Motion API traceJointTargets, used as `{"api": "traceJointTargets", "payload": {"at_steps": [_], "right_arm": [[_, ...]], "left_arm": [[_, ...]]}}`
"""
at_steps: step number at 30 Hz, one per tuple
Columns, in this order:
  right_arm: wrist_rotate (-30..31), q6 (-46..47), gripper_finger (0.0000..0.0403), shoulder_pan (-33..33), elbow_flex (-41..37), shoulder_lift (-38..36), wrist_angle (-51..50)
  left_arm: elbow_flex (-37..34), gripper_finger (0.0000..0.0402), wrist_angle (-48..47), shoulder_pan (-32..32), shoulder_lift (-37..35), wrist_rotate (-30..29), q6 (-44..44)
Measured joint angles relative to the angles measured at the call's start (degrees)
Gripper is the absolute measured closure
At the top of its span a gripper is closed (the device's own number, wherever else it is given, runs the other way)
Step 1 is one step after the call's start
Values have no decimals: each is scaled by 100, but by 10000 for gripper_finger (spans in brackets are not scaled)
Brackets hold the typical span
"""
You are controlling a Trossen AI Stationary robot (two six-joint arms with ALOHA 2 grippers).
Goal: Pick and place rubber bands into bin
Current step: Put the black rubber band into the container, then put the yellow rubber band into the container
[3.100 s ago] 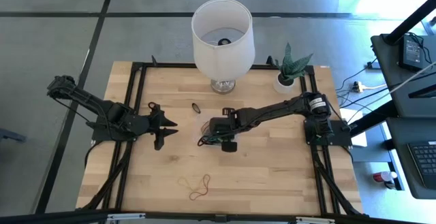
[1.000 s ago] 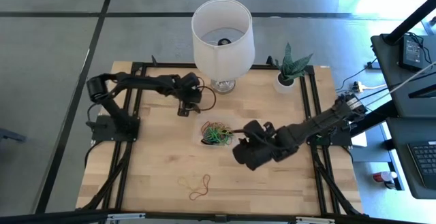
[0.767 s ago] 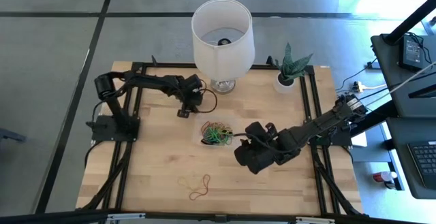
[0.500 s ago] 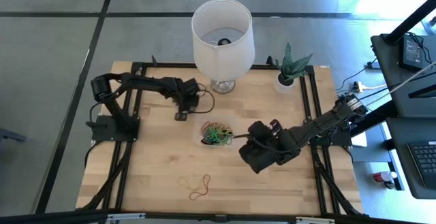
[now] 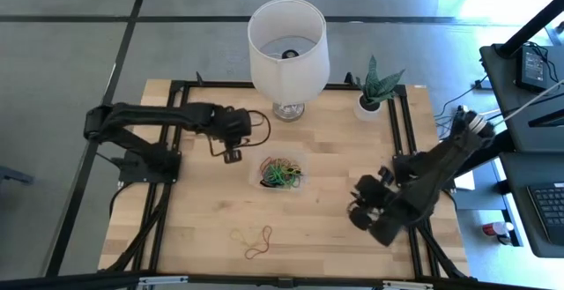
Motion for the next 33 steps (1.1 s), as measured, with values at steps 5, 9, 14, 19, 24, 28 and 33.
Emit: {"api": "traceJointTargets", "payload": {"at_steps": [5,9,14,19,24,28,33], "right_arm": [[-23,-446,324,223,-1850,-1258,2286],[-98,-1970,358,198,-3168,-2212,4551],[-267,-3757,397,-33,-4507,-3061,6745],[-299,-4518,379,-215,-5197,-3395,7564],[-302,-3819,375,-276,-5319,-3415,7809],[-302,-3784,386,-280,-5319,-3419,7833],[-304,-3791,399,-280,-5319,-3406,7825]], "left_arm": [[1025,398,-99,-789,259,-270,-529],[1880,398,-90,-1188,926,-501,-751],[2763,398,-101,-1395,2080,-510,-777],[3269,387,-165,-1399,3031,-435,-804],[3337,338,-329,-1396,3494,-264,-958],[3333,299,-620,-1391,3707,-221,-1211],[3333,264,-714,-1389,3671,-203,-1630]]}}
